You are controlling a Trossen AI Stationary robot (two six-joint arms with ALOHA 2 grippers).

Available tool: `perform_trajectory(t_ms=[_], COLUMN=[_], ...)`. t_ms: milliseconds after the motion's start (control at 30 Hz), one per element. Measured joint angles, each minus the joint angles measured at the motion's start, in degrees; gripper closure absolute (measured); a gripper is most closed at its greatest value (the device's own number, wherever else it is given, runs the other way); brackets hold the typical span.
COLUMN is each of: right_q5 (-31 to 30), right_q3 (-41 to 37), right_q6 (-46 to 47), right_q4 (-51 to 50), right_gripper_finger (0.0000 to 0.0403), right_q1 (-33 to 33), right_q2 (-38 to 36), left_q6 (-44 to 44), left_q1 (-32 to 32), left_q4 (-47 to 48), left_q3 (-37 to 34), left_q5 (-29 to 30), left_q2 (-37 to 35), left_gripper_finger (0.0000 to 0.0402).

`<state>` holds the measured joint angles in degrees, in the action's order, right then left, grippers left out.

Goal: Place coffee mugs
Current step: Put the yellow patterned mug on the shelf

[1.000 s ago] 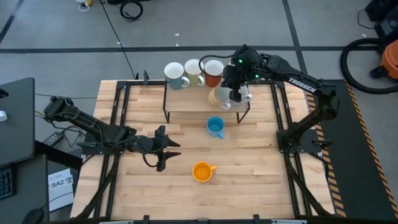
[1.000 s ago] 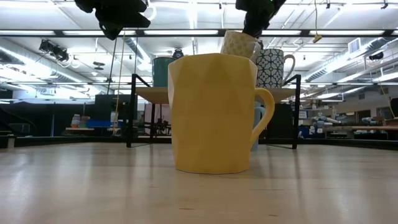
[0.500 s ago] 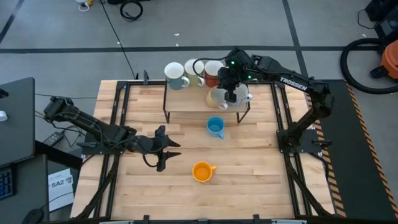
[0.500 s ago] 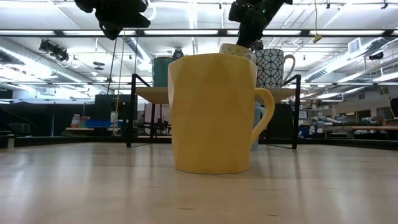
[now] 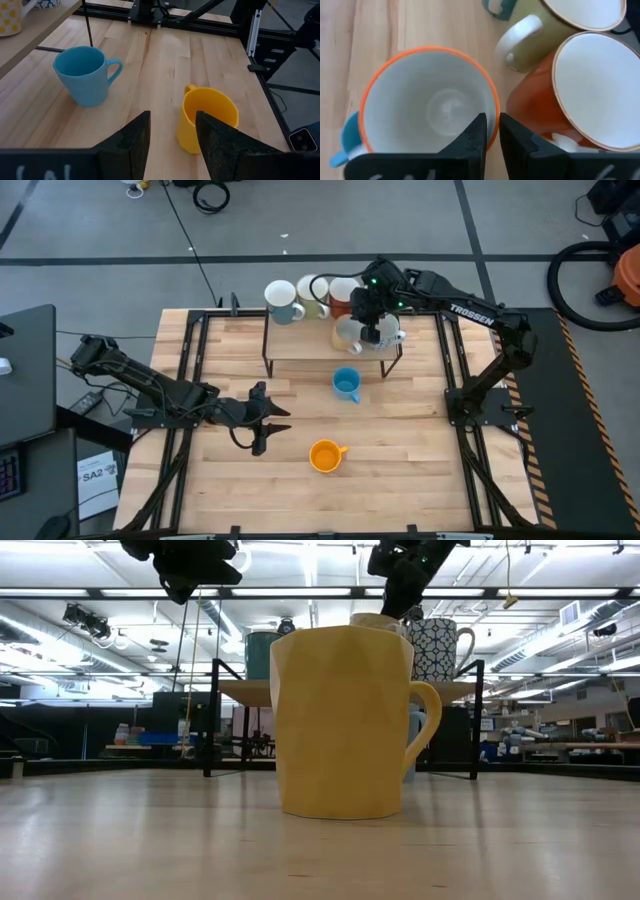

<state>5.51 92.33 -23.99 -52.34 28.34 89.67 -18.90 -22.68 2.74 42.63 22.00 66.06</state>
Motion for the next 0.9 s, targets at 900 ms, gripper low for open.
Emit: perform_trajectory(t_ms=[900], right_q5=[-3.4], right_q3=[0.0], right_q6=[0.0], right_q4=[1.2], right_gripper_finger=[0.0276], right_q1=[0.0], right_q2=[0.0], left_q6=[0.0], left_q1=[0.0], left_q4=[0.0], left_q3=[0.0], left_q5=[0.0], left_q2=[0.0], left_gripper_finger=[0.0237])
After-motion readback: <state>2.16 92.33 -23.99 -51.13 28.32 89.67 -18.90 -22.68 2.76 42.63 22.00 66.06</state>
